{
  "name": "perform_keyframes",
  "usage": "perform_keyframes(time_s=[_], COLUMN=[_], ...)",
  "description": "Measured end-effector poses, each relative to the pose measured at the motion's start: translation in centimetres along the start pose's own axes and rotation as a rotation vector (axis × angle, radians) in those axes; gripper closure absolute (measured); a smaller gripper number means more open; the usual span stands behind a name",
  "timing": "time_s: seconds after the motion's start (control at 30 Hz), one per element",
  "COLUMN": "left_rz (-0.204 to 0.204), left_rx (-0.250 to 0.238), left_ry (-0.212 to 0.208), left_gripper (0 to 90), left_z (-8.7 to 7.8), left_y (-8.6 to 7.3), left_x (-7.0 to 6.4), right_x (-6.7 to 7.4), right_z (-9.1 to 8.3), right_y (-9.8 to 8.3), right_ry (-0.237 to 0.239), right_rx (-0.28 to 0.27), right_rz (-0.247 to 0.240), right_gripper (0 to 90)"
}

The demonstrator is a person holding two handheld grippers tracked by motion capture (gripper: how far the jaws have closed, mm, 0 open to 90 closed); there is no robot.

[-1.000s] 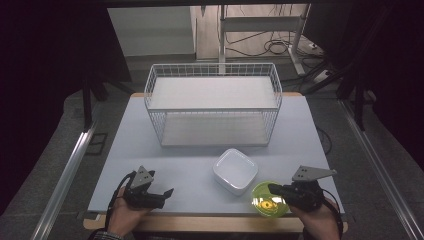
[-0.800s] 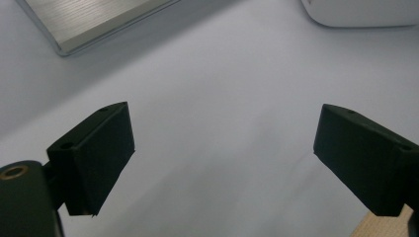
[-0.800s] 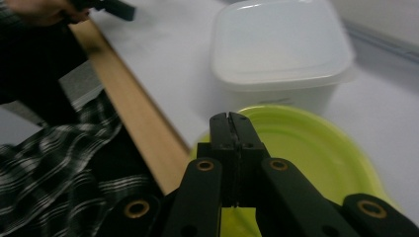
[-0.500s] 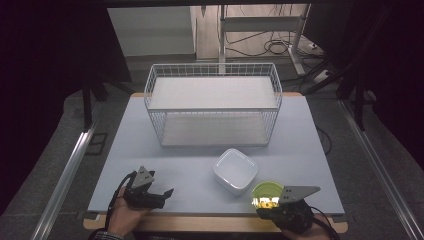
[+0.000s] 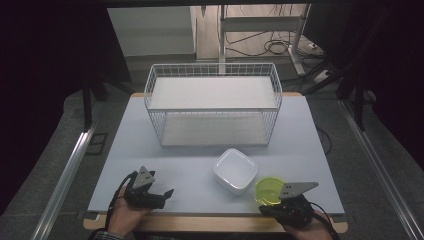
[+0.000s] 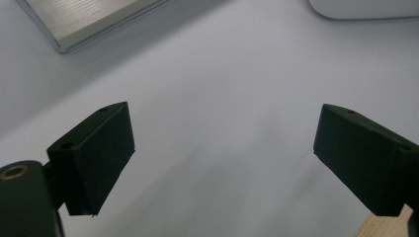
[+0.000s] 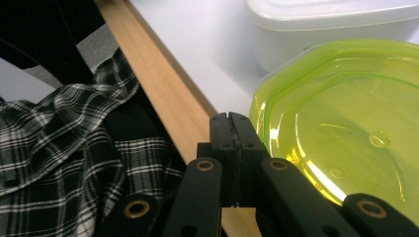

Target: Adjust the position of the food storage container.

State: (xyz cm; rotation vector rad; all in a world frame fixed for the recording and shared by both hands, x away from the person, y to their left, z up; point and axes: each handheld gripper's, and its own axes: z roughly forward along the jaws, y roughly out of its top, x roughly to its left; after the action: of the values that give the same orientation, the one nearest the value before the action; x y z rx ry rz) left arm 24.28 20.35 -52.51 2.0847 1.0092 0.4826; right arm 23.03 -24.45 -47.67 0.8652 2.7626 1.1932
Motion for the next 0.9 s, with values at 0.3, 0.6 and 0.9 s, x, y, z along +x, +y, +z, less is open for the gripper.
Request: perform_keyframes(time_s=[0.3, 0.6, 0.9], left_rz=[0.003, 0.01, 0.012], left_rx=[0.009, 0.018, 0.022], left_ry=[-0.002, -0.004, -0.005], left_gripper=[8.4, 8.4, 8.5], left_z=[0.1, 0.3, 0.4], left_y=[0.0, 0.0, 0.0], left_x=[0.0, -0.1, -0.2], right_x=[-2.4, -5.3, -7.8], right_z=[-0.5, -1.4, -2.1], right_y=[0.0, 0.3, 0.4], right_ry=[-0.042, -0.092, -0.128], right_rx=[-0.014, -0.017, -0.035], right_rz=[0.041, 0.065, 0.084], right_gripper=[89.7, 89.7, 89.7])
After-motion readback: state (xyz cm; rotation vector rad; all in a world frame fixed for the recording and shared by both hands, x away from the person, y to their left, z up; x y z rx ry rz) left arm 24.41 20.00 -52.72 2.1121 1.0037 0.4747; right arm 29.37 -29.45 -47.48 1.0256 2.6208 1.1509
